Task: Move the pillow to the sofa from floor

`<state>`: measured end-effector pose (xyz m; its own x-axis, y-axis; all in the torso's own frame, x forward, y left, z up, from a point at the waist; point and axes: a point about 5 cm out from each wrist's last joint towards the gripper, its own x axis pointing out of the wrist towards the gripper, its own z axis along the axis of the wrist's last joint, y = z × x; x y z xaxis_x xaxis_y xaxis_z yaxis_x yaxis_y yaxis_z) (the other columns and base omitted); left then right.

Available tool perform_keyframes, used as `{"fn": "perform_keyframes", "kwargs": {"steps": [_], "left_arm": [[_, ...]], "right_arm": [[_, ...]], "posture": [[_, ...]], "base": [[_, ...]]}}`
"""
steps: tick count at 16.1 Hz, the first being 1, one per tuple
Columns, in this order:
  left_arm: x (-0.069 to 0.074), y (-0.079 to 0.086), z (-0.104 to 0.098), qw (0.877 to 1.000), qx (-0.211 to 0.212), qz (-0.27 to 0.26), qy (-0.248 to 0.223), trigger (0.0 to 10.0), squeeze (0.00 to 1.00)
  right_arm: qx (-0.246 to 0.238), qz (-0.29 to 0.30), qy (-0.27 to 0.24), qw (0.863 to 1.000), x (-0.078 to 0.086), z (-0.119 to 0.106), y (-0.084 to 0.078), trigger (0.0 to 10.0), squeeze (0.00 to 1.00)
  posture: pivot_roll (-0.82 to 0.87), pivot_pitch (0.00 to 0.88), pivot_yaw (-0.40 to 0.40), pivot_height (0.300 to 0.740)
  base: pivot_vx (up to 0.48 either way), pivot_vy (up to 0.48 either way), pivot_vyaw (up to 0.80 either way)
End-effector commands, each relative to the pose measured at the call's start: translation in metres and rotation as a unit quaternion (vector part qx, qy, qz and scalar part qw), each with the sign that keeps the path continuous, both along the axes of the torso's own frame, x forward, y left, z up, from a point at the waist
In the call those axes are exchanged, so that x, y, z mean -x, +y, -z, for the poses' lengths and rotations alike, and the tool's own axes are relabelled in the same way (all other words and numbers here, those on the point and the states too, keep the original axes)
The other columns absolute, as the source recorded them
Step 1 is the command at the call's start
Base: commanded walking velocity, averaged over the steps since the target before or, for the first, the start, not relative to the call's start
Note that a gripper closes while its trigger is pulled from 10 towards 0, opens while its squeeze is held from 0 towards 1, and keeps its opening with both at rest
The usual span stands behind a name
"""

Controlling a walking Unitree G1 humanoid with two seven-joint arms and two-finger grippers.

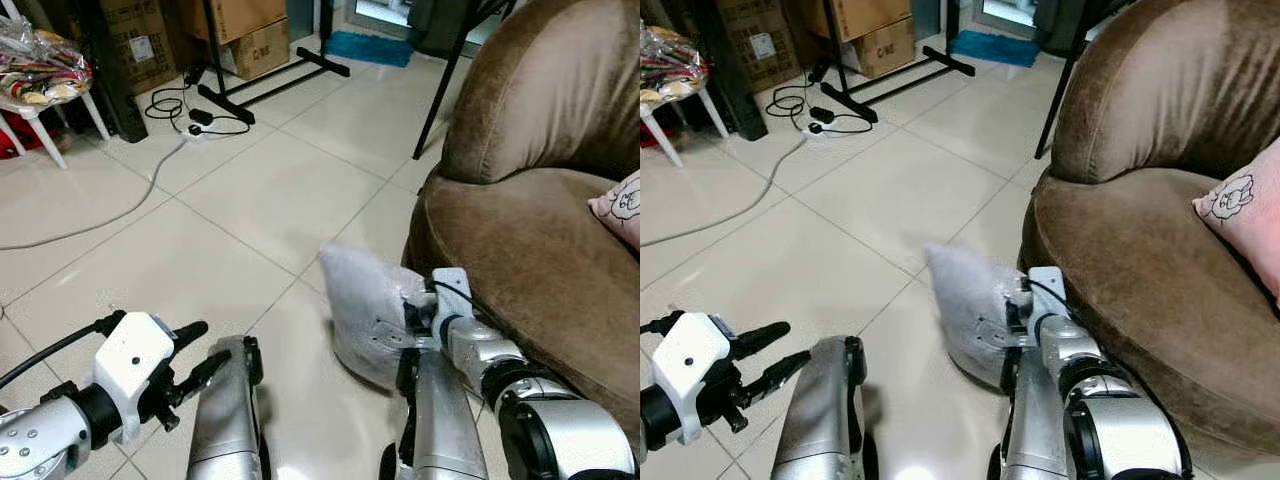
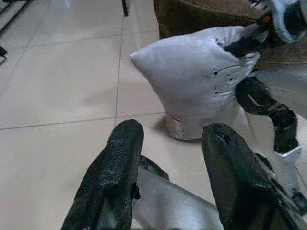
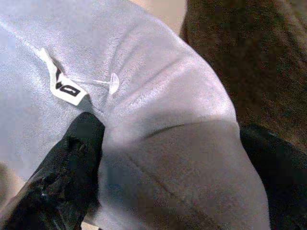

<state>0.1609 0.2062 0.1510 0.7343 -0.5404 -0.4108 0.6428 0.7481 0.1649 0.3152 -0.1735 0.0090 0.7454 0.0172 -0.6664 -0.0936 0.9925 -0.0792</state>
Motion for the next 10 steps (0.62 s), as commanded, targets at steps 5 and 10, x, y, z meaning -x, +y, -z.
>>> {"fn": "perform_keyframes", "kwargs": {"steps": [5,10], "left_arm": [[0.0033,-0.0020,-0.0017,1.000,-0.003,0.017,0.015,10.0,0.00],[0.0027,-0.0067,-0.0046,1.000,0.008,0.020,0.014,10.0,0.00]], "right_arm": [[0.025,-0.024,0.028,0.999,0.0102,0.0110,0.0028,0.0,0.00],[0.031,-0.027,0.029,0.999,0.0089,0.0098,0.0035,0.0,0.00]], "posture": [[0.25,0.100,0.009,0.465],[0.25,0.097,0.005,0.465]], "base": [[0.000,0.000,0.00],[0.000,0.000,0.00]]}}
